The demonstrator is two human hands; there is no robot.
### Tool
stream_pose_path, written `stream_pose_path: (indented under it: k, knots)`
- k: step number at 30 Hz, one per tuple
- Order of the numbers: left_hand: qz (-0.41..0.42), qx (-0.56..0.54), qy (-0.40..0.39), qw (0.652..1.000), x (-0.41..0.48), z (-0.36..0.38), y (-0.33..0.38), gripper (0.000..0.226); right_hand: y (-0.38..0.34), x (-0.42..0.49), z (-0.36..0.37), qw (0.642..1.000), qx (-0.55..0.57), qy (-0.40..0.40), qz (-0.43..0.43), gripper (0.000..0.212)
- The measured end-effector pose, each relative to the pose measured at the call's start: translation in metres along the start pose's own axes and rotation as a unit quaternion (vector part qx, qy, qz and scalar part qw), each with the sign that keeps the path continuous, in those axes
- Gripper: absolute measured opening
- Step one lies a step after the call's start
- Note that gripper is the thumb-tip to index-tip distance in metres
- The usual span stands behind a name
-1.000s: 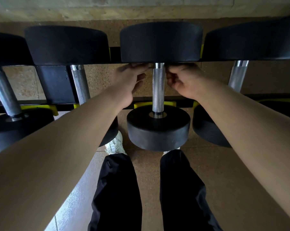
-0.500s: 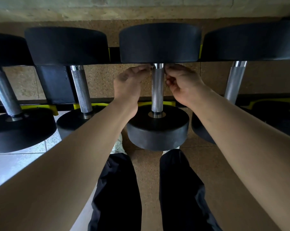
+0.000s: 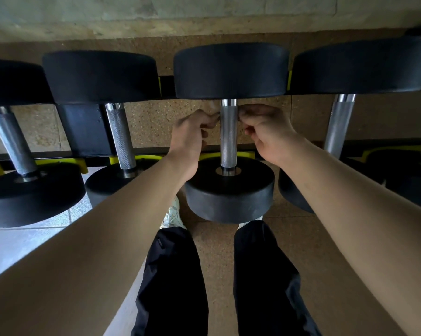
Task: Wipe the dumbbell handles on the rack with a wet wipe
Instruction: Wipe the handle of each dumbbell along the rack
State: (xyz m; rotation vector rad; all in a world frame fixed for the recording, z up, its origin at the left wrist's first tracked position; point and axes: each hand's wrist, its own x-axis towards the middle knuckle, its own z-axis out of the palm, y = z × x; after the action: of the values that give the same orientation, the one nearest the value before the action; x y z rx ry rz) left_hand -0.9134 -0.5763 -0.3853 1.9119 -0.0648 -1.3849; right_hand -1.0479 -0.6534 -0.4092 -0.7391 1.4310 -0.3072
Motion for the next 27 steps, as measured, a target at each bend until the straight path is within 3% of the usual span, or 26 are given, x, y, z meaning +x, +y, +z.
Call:
stream_pose_path:
  k: [7,16,20,25,27]
  knots:
    - [0.012,0.097,-0.052,0.994,0.002,-0.003,-0.006,0.025,0.012,-0.017,-0.030,0.995,-0.096,-0.018,0.006,0.015]
    - [0.020,0.136,-0.066,0.988,-0.001,-0.026,-0.028,0.026,0.019,-0.011,-0.015,0.984,-0.173,-0.048,0.019,0.015]
    - [0.011,0.196,-0.091,0.976,0.004,-0.022,-0.036,0.011,0.025,-0.026,-0.039,0.962,-0.261,-0.071,0.022,0.010]
    - [0.026,0.277,-0.107,0.955,0.004,-0.031,-0.043,0.028,0.031,-0.024,-0.031,0.928,-0.363,-0.088,0.003,0.008]
    - [0.038,0.310,-0.134,0.941,0.000,-0.043,-0.048,0.019,0.031,-0.020,-0.020,0.901,-0.420,-0.106,0.004,0.006]
